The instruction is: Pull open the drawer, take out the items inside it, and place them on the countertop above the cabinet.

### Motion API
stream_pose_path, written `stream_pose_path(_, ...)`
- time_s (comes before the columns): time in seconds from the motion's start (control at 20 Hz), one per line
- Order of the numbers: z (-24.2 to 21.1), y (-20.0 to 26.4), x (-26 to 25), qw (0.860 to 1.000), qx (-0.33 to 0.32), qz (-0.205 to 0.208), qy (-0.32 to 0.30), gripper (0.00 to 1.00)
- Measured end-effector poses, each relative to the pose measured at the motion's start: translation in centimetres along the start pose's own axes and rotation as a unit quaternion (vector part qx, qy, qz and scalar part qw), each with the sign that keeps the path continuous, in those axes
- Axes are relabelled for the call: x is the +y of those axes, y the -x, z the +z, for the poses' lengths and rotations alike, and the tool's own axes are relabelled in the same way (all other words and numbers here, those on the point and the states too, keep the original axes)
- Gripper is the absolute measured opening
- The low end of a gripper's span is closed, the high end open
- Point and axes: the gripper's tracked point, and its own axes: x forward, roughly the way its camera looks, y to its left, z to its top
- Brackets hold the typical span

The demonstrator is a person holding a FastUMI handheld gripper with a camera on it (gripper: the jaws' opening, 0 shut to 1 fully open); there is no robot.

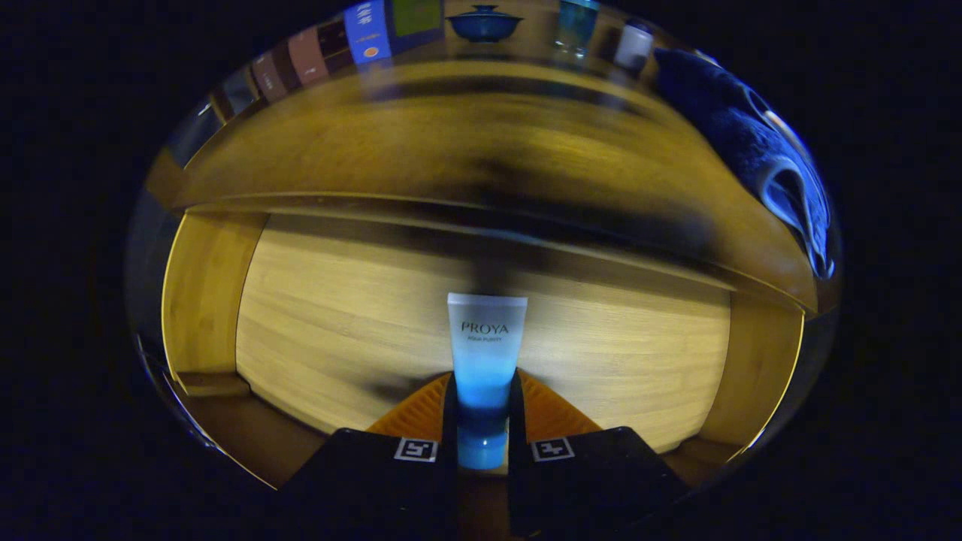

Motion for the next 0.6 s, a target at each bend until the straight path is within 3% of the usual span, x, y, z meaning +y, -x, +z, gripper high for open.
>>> stream_pose_path(0.4, 0.6, 7.9, 2.3, 0.994, -0.052, 0.1, -0.011, 0.3)
stream_pose_path(0.6, 3.4, 12.2, 1.5, 0.991, -0.091, 0.097, -0.008, 0.3)
